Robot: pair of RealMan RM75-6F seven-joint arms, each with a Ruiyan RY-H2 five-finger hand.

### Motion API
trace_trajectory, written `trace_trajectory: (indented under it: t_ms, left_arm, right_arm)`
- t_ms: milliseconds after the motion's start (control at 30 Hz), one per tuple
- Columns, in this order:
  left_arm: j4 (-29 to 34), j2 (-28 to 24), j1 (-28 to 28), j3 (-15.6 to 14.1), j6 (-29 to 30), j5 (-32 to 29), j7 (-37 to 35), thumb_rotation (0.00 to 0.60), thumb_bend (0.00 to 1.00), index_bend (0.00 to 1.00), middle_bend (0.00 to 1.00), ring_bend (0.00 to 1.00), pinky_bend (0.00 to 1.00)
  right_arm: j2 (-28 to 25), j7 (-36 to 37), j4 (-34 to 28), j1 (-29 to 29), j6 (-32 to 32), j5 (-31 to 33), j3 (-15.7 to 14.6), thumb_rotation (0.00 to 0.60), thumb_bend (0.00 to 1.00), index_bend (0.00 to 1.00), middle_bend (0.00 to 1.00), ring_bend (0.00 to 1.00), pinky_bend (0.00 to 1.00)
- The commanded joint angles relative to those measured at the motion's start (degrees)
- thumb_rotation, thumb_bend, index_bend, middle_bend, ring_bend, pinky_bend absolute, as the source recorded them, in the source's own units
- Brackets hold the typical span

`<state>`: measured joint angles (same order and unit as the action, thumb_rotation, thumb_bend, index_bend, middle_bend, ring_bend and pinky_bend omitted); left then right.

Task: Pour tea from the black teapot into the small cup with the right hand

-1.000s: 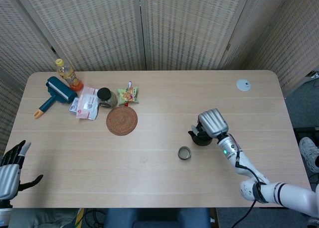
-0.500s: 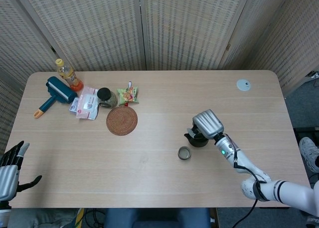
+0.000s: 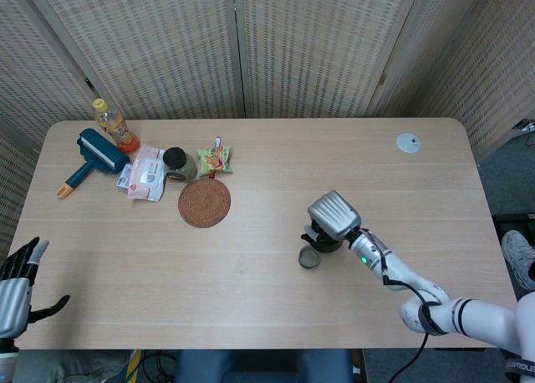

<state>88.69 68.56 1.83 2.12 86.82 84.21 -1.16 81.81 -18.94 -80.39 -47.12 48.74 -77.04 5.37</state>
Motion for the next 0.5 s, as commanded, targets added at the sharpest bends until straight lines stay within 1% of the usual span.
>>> trace_trajectory:
  t_ms: [33,500]
  left_arm:
    - [0.07,0.03,0.02,-0.03,-0.01,0.09,0.07,0.600,0.18,0.03,0.00,0.00,0.06]
    - [0.50,0.10,-0.13,-0.04,0.42,0.45,0.32,0.600,0.18,0.03,0.00,0.00,0.06]
  right_arm:
    - [-0.07,-1.05,0.07,-0.57,-0.56,-0.68,-0.31,0.349,0.48,0.99,0.97,0.81,0.74]
    - [-1.67,-7.78,-1.86,-3.09,-3.40,-3.01,-1.99,0.355,0.48,0.99,0.96,0.81,0.74]
